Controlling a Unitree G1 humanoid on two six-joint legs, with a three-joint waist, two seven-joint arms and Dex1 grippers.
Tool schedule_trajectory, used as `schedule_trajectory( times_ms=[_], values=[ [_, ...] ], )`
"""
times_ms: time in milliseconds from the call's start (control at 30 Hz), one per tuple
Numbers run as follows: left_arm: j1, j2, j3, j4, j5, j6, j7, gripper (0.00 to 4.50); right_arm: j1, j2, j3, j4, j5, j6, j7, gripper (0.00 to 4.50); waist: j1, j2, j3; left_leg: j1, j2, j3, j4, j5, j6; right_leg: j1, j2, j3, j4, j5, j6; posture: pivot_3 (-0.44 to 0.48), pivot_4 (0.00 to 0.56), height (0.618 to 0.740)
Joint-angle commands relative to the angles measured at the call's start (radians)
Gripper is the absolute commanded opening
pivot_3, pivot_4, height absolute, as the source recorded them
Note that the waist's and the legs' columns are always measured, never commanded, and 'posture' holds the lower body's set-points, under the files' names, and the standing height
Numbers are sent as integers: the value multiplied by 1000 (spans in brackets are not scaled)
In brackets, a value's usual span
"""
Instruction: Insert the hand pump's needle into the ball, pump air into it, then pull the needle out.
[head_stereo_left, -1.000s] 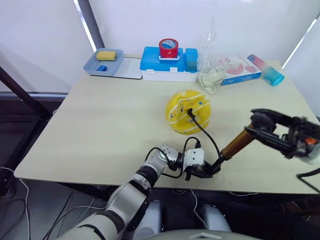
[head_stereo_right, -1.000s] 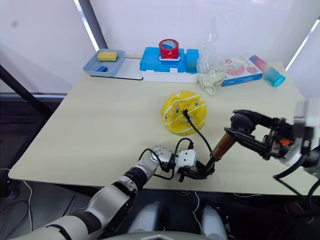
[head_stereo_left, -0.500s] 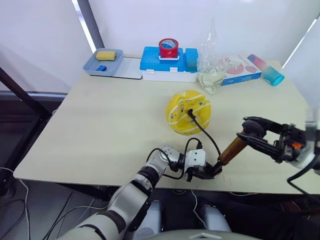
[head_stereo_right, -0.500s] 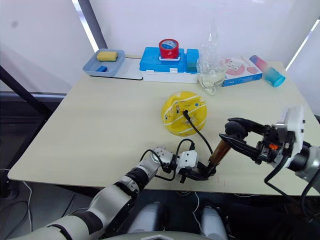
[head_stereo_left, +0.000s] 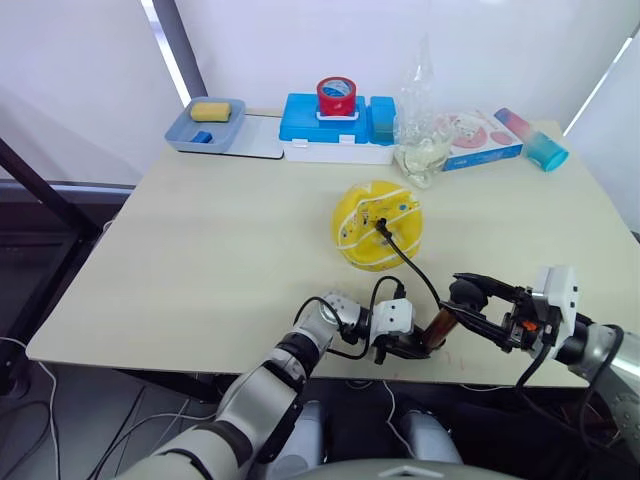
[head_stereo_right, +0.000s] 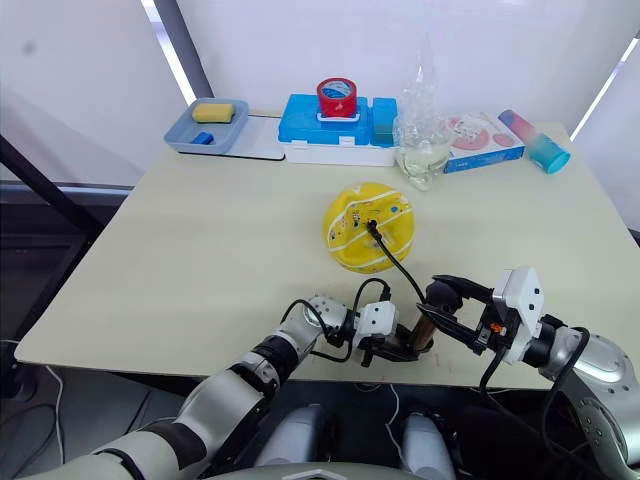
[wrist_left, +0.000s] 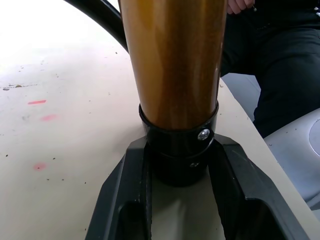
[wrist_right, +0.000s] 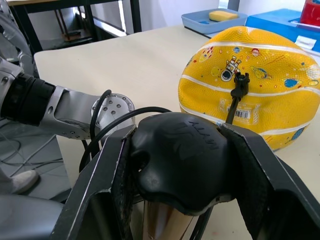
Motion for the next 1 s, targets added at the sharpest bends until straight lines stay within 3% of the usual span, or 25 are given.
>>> schedule_trajectory(
  times_ms=[33,333,600,833,1000],
  values=[
    [0,-7,-30,26,43,4,-2,1098,4,-34,-103,-32,47,23,5,2085,1,0,0,0,0,1,0,0,0,-1,0,1,0,0,0,0,150,737],
    [0,-16,-33,34,43,2,-10,1098,-38,-178,-395,-155,337,184,-24,2085,0,-1,1,-2,3,16,-1,-4,5,-10,0,10,2,1,1,0,150,737],
    [-12,-31,-37,54,53,-3,13,1098,-123,-285,-523,-159,498,297,-64,2085,0,-1,1,-2,3,21,-1,-4,6,-12,0,13,1,1,1,0,150,737],
    [-27,-60,-37,80,72,-16,66,1098,-65,-254,-438,-195,412,303,-34,2085,1,-2,1,-2,3,25,-1,-7,10,-13,-1,17,0,1,1,0,150,737],
    [-36,-71,-40,107,94,-20,90,1098,19,-180,-247,-168,172,194,2,2084,1,-6,-2,0,2,30,1,-8,12,-13,-2,23,0,1,2,0,150,737]
  ],
)
